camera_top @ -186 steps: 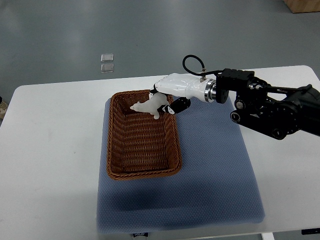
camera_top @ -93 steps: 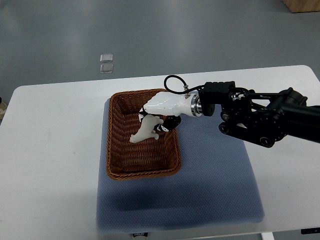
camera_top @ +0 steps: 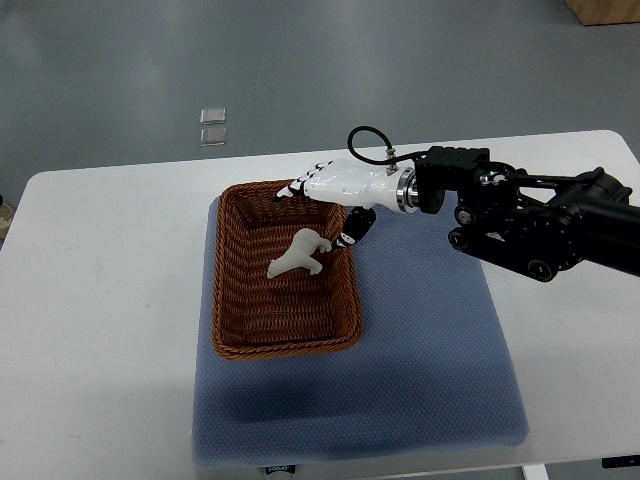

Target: Place white bear in brown basket with right hand

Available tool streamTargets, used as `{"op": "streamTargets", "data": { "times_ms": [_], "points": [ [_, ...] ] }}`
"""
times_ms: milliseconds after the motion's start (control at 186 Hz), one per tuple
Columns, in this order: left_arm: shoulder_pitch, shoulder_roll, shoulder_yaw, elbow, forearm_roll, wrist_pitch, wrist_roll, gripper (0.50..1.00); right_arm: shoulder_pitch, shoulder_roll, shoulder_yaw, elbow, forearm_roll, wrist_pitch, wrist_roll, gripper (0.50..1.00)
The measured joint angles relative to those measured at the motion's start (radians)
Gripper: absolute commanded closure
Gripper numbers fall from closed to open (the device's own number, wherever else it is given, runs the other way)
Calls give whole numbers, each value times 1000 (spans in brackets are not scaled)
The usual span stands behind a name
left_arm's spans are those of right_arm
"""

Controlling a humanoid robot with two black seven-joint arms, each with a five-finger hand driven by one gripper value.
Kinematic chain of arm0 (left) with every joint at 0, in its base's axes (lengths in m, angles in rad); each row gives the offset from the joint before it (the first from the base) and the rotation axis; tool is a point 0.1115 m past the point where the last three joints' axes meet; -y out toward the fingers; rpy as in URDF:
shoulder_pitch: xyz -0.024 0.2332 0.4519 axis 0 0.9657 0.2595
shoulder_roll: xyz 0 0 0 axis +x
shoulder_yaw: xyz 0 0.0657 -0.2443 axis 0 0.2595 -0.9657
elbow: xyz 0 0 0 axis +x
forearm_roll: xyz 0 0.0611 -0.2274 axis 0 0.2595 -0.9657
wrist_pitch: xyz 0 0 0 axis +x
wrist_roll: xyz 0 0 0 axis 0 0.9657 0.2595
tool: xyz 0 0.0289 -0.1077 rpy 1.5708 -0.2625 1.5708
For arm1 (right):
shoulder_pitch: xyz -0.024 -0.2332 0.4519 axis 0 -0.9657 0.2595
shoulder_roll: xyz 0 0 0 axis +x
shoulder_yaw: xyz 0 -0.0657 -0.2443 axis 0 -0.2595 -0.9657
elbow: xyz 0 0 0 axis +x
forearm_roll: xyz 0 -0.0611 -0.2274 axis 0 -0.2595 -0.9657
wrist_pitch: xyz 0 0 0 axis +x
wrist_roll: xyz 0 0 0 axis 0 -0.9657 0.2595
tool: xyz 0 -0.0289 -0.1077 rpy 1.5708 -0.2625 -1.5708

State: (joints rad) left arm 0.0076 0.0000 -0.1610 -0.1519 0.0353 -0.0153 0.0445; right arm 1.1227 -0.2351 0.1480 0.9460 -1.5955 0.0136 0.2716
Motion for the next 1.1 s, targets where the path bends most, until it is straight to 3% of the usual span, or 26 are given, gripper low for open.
{"op": "streamTargets", "data": {
  "times_ms": [295,670,933,1099],
  "points": [
    [0,0,0,0,0,0,0,500,-52,-23,225,-46,127,22,-5,607],
    [0,0,0,0,0,0,0,500,-226,-80,436,-80,747,35,-73,605],
    [0,0,0,0,0,0,0,500,-277,-77,466,-193,1160,32,-75,603],
    [0,0,0,0,0,0,0,500,-300,-70,467,-258,1328,38,-73,576]
  ]
}}
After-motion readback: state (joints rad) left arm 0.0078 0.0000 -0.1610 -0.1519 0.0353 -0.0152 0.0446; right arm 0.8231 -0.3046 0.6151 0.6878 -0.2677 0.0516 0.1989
